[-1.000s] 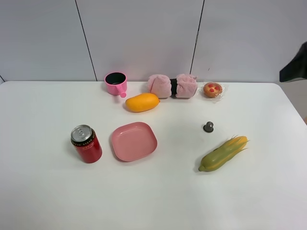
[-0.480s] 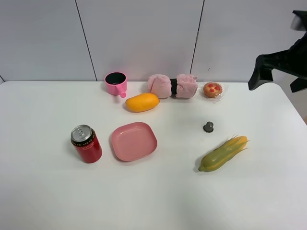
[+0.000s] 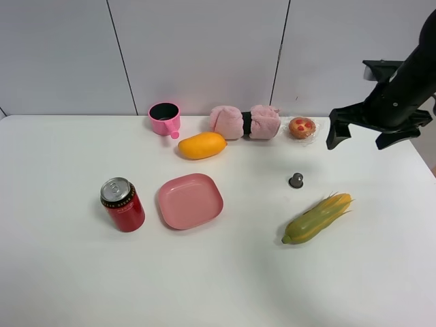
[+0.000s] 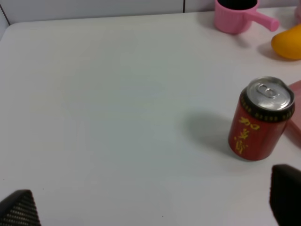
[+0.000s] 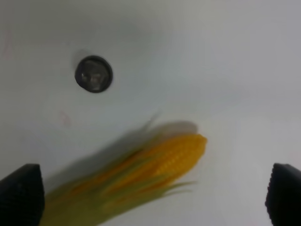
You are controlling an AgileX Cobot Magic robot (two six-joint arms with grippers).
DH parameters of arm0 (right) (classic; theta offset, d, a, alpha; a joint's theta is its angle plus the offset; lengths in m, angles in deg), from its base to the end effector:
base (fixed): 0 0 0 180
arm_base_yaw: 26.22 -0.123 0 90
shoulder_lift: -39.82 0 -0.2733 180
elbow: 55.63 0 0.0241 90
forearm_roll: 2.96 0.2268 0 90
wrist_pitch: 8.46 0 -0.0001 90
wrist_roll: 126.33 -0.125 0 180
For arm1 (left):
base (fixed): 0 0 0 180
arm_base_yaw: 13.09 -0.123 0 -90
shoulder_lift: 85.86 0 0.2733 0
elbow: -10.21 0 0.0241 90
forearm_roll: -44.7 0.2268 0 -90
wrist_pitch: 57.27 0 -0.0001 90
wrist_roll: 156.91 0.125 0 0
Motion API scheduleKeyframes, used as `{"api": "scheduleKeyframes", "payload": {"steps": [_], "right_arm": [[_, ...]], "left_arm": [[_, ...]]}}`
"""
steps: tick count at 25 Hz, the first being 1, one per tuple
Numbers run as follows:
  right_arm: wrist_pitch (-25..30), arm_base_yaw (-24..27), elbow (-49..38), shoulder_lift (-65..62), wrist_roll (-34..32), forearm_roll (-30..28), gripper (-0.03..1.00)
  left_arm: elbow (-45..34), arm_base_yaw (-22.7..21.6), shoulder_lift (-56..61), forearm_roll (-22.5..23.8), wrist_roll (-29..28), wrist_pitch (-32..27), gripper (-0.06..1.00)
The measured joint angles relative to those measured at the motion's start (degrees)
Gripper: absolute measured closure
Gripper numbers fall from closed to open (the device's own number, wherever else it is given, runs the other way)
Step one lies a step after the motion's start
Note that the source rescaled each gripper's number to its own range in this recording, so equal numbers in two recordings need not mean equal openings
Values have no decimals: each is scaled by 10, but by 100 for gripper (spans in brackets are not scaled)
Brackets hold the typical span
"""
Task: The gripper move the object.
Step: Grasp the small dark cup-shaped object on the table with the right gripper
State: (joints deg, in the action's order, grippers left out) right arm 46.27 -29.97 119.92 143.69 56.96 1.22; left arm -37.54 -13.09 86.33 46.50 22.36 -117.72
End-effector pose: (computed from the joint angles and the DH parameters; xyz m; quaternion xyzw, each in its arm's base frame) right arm 0.3236 0.0287 0.2206 -0.0443 0.9876 0.0331 0.1471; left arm 0.0149 0.0034 0.2534 -0.0061 0.8480 0.0123 0.5299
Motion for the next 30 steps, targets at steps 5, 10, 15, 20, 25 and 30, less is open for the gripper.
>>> {"api": "scheduleKeyframes", "payload": {"steps": [5, 10, 15, 20, 25, 30], "right_arm": [[-43, -40, 0, 49, 4, 0, -1], [-71, -59, 0, 93, 4, -7, -1], [-94, -61, 1, 130, 5, -15, -1], [-121, -61, 1, 157, 5, -15, -1], [-138, -63, 2, 180, 4, -15, -1], [-166, -85, 2, 198, 4, -15, 0]], "left_arm": [[0, 0, 0, 0, 0, 0, -6], [0, 0, 0, 0, 0, 0, -6], [0, 0, 0, 0, 0, 0, -6], [0, 0, 0, 0, 0, 0, -6], [0, 0, 0, 0, 0, 0, -6], [0, 0, 0, 0, 0, 0, -6]]}}
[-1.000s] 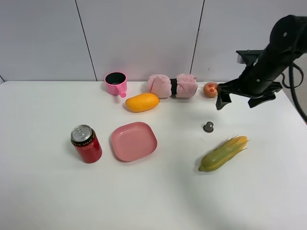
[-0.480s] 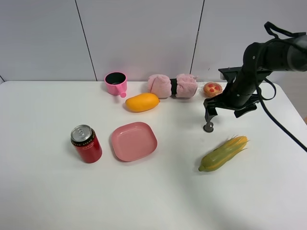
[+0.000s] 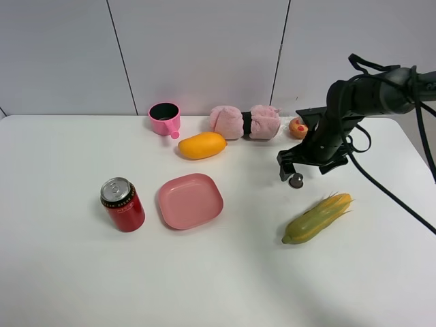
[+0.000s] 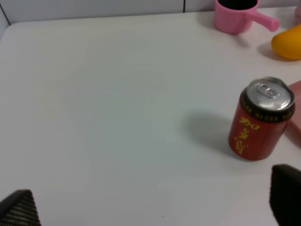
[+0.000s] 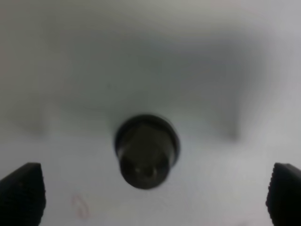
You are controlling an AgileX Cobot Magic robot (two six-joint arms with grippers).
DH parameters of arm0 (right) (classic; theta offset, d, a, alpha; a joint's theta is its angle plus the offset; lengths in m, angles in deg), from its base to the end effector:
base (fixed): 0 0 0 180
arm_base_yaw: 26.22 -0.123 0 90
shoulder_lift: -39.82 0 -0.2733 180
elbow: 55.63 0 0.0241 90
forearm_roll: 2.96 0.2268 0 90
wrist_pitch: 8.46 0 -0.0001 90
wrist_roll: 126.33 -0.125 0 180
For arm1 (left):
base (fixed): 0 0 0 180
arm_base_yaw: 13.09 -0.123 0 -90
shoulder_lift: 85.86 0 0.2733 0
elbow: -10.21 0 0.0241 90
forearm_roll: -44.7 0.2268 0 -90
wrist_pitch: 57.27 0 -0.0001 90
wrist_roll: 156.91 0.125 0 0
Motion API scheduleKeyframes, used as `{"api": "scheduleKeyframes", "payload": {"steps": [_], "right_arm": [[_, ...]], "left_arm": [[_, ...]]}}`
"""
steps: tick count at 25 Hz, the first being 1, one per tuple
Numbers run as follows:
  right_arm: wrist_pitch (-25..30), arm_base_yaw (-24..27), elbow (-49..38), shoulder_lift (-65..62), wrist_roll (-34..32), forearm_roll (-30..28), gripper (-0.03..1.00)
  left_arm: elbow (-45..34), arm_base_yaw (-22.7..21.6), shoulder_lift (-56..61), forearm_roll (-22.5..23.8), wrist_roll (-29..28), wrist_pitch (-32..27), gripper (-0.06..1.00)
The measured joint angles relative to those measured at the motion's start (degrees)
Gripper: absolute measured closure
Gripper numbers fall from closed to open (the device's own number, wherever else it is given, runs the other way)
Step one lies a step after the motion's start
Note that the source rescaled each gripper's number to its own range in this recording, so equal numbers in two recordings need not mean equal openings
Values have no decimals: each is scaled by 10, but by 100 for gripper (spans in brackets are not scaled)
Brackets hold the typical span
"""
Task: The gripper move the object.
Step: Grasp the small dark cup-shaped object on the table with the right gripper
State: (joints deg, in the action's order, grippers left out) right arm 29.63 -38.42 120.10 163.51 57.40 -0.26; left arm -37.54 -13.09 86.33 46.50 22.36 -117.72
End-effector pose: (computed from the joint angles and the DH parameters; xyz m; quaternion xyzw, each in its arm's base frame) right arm 0.3661 0.0829 0.1086 -0.1210 0.9851 0.0256 0.1198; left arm 0.0149 0.0034 0.2534 -0.0061 0.8480 0.0123 0.5299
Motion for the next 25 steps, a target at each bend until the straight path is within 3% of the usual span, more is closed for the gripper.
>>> {"api": "scheduleKeyframes", "payload": {"steps": [21, 25], "right_arm": [[-14, -7, 0, 47, -1, -1, 3], [-15, -7, 0, 48, -1, -2, 19]], "left_arm": [[0, 0, 0, 0, 0, 0, -6], [0, 0, 0, 0, 0, 0, -6]]}}
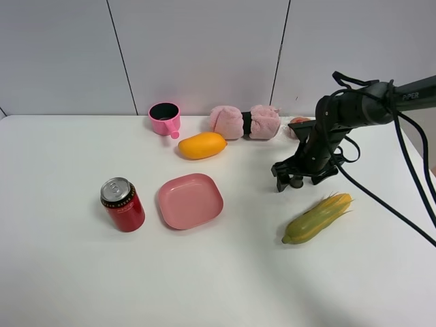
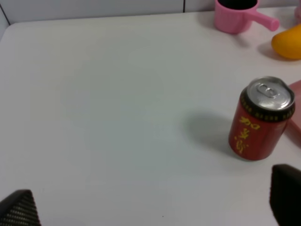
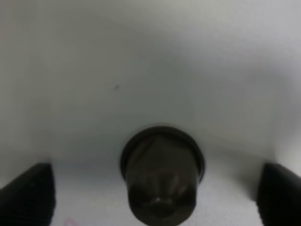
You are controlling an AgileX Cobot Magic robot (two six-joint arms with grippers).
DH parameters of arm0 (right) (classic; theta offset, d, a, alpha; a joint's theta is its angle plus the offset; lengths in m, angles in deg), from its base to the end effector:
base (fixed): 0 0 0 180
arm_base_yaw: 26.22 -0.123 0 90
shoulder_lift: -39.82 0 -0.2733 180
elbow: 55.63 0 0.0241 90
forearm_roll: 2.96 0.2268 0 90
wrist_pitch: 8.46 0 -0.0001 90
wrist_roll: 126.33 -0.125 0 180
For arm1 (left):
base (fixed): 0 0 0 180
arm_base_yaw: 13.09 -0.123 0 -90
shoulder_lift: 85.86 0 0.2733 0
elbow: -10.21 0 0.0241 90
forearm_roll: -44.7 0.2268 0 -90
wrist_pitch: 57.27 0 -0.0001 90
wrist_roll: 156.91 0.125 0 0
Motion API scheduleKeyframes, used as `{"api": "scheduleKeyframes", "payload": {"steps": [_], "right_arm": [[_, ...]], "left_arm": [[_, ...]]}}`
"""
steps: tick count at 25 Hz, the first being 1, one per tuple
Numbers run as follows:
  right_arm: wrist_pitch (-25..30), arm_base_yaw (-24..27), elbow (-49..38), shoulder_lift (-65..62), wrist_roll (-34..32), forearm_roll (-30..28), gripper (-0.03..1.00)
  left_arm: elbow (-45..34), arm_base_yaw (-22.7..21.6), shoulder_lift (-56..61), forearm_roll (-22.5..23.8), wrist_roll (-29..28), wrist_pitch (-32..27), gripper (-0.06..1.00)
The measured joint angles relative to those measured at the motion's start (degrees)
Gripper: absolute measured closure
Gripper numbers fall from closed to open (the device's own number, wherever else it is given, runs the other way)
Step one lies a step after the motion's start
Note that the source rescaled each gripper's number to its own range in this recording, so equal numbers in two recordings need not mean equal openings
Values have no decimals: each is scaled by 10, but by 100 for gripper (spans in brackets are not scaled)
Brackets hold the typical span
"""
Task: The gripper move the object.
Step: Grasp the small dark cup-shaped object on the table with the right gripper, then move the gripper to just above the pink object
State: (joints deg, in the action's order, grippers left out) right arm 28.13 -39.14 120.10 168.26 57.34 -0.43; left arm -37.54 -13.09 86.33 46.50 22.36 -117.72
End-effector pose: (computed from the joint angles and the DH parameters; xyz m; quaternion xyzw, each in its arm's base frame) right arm 0.3658 0.0873 0.0781 -0.1274 0.9874 0.0222 0.0917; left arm 0.0149 0.0034 0.2534 -0.0061 0.8480 0.0123 0.5299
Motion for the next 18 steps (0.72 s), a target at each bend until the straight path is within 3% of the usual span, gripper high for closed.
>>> {"api": "scheduleKeyframes", "payload": {"steps": [5, 9, 18], "right_arm": [[0, 0, 0, 0, 0, 1, 63], [0, 0, 0, 0, 0, 1, 93], [22, 0, 0, -10, 0, 1, 97]], "left_arm": [[0, 0, 0, 0, 0, 0, -6], [0, 0, 0, 0, 0, 0, -6], [0, 0, 0, 0, 0, 0, -6]]}}
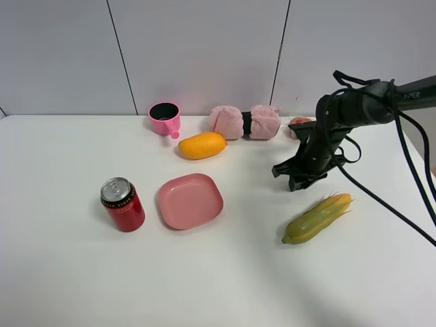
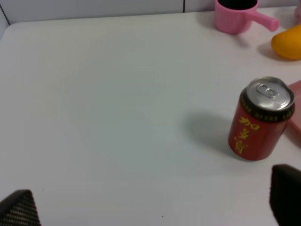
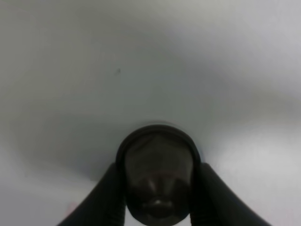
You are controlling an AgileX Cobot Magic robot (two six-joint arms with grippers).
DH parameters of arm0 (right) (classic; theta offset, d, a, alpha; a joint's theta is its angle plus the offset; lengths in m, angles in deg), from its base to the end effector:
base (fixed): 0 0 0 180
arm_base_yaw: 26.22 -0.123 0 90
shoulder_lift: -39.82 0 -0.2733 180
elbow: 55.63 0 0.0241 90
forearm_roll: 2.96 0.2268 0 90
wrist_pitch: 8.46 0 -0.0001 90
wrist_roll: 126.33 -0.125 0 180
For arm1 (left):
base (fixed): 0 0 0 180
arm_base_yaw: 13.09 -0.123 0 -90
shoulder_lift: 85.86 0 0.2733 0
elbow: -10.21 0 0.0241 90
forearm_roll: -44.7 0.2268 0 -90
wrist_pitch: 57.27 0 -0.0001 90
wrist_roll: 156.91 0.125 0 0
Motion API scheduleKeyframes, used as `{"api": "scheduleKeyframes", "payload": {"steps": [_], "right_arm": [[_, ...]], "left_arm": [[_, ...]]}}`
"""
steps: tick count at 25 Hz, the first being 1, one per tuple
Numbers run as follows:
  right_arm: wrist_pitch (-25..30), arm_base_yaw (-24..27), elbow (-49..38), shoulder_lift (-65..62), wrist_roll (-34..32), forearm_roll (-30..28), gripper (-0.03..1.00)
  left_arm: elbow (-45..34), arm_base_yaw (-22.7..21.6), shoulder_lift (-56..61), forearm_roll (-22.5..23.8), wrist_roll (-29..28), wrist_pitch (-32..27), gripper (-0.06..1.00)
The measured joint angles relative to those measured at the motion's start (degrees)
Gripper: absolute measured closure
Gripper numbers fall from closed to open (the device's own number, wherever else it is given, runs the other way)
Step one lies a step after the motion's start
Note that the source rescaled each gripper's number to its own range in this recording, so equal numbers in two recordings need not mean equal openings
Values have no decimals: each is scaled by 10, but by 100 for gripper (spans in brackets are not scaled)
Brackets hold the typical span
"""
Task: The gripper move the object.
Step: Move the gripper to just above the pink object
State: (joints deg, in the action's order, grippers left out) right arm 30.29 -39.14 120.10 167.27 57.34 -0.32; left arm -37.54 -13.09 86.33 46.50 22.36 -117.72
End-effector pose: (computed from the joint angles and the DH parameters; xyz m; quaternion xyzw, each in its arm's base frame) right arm 0.3619 0.0867 0.0838 -0.1272 0.9883 0.0225 0.0815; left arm 0.0149 0.0034 0.2534 -0.0061 0.8480 0.0123 0.5299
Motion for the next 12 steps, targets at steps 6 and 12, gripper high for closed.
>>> {"api": "scheduleKeyframes", "payload": {"steps": [6, 12], "right_arm": [[27, 0, 0, -76, 0, 0, 97], [22, -22, 0, -168, 30, 35, 97]], "left_arm": [[0, 0, 0, 0, 0, 0, -6], [0, 0, 0, 0, 0, 0, -6]]}}
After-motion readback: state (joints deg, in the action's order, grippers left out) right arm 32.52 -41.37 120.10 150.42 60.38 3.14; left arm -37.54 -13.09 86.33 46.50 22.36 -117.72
